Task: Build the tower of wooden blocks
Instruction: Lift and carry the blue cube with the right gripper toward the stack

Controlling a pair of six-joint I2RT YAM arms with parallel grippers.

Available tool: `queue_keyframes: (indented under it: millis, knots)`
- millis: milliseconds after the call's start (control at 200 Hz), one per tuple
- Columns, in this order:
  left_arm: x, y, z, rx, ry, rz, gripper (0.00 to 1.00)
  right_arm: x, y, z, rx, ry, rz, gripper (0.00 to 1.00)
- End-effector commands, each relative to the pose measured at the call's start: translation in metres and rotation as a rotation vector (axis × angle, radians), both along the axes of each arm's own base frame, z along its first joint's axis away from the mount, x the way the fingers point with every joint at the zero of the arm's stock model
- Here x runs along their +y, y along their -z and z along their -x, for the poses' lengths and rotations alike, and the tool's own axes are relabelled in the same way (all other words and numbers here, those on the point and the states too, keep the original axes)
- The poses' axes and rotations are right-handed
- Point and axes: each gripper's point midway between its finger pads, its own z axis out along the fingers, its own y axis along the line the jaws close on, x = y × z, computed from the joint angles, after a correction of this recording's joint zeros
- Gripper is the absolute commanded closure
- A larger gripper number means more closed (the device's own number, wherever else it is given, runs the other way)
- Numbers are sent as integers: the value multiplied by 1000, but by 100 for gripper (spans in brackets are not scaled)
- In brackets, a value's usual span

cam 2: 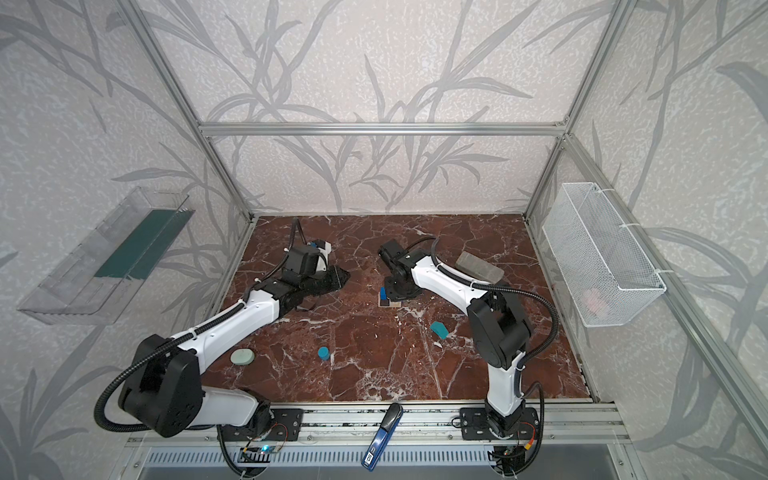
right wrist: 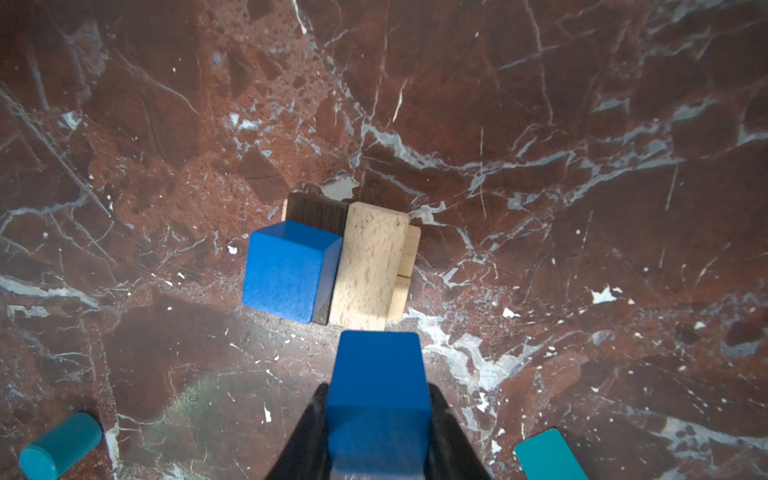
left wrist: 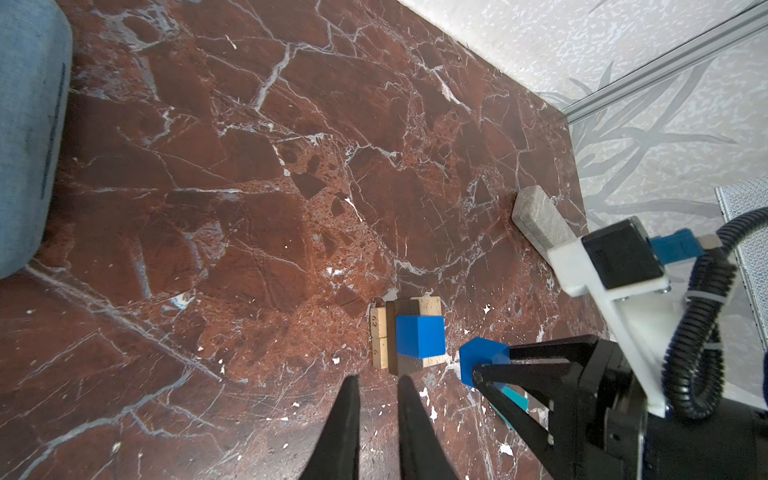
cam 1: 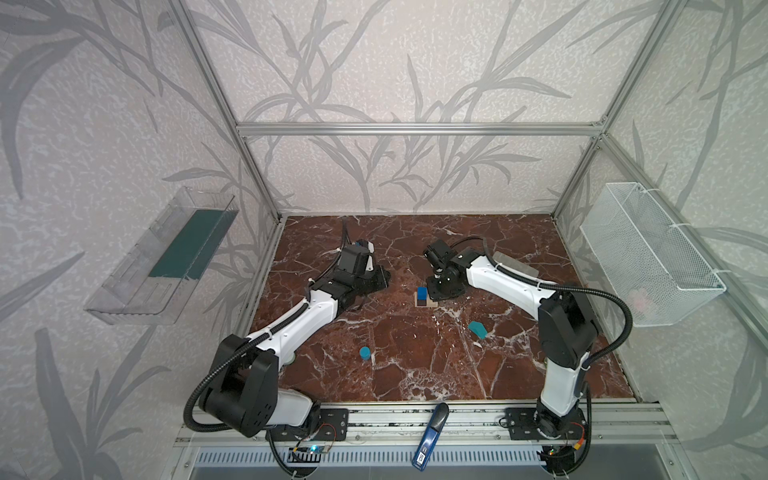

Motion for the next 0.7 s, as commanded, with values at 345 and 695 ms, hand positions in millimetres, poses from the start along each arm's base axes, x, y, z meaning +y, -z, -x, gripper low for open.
queue_keyframes:
  millis: [345,695]
  knots:
    - [-2,7,-3,11,18,9,84,11,3,-23,-3,28,-56,72]
    - [-1,8,-3,14,15,8,84,15,6,-29,-1,41,-68,71]
